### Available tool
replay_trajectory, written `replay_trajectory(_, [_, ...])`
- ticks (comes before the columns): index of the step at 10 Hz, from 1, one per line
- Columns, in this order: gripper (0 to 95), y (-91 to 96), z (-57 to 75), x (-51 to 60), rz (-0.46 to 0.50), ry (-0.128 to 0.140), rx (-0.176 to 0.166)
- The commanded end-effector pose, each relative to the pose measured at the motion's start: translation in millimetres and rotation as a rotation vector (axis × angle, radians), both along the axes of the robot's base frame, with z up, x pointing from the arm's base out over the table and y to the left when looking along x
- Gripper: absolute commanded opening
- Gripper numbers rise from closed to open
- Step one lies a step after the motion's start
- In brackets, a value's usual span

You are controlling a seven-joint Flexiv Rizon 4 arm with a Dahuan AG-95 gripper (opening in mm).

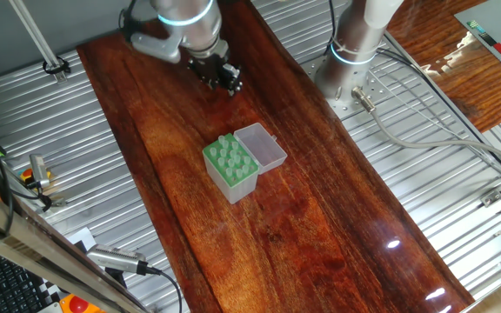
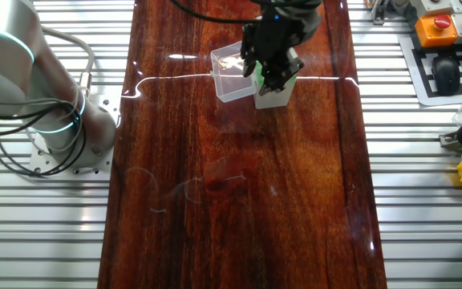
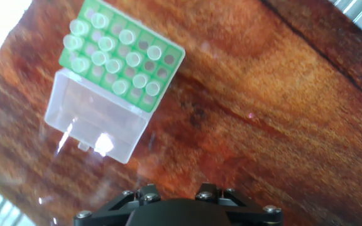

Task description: Insert a large pipette tip into the holder for large pipette tips

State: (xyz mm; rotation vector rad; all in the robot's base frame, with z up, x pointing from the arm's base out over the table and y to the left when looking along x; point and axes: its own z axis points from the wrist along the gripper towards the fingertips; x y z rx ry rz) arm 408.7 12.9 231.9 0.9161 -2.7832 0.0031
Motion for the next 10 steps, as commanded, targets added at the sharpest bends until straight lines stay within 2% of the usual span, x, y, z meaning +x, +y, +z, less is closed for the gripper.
replay_trajectory(1, [38.0, 0.3, -0.7, 0.4, -0.031, -0.063, -0.003])
replay_trajectory(5, [38.0, -6.4, -1.1, 0.4, -0.011, -0.063, 0.001])
replay_trajectory(8, [38.0, -41.2, -15.9, 5.9, 0.044, -0.066, 0.018])
replay_trajectory(9, [38.0, -45.5, -18.2, 6.6, 0.049, -0.068, 0.018])
replay_trajectory(10, [38.0, -51.0, -24.5, 7.5, 0.062, -0.071, 0.032])
